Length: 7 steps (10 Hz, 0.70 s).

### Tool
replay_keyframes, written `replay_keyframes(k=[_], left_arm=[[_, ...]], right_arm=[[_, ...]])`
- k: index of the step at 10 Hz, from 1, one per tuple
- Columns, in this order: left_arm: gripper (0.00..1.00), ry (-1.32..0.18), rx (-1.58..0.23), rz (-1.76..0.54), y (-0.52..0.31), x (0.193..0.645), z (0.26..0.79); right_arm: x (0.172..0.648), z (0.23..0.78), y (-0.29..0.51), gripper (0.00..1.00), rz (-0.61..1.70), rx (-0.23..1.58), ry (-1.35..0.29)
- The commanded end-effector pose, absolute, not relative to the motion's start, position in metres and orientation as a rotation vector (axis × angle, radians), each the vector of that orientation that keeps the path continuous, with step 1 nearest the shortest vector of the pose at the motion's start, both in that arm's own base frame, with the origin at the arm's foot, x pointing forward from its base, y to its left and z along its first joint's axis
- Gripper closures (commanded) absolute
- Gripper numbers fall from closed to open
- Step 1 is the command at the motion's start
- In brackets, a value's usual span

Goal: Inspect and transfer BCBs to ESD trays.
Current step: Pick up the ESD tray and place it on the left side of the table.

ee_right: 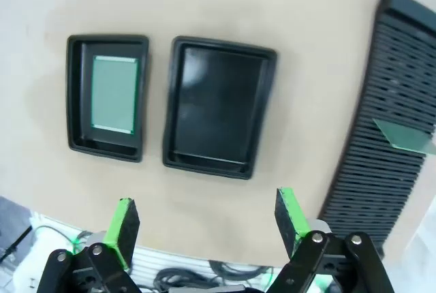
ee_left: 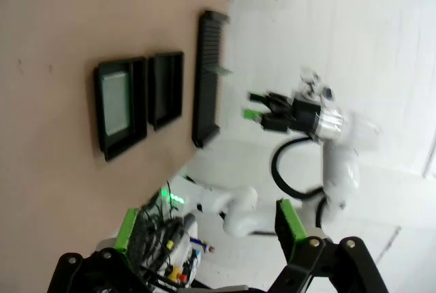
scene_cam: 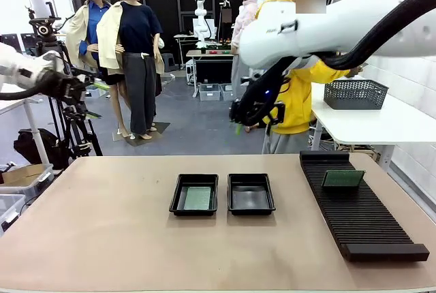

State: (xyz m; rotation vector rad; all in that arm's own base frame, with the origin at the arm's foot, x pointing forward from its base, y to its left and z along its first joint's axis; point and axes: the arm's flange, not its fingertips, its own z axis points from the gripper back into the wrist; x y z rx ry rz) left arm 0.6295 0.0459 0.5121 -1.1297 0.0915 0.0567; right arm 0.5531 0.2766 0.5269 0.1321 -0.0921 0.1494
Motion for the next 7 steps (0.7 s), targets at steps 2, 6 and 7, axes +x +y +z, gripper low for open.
replay_keyframes(k=[2, 6, 7], left_arm=[[0.00, -0.047, -0.974, 0.188, -0.016, 0.618, 0.492], [0.00, -0.160, -0.763, 0.238, -0.097, 0.595, 0.462], [0.00, -0.127, -0.717, 0.236, -0.117, 0.593, 0.456]], right_arm=[[0.553, 0.532, 0.225, 0.00, 0.125, 0.134, -0.101], [0.564, 0.547, 0.170, 0.00, 0.084, 0.128, -0.090], [0.564, 0.554, 0.158, 0.00, 0.084, 0.139, -0.071]])
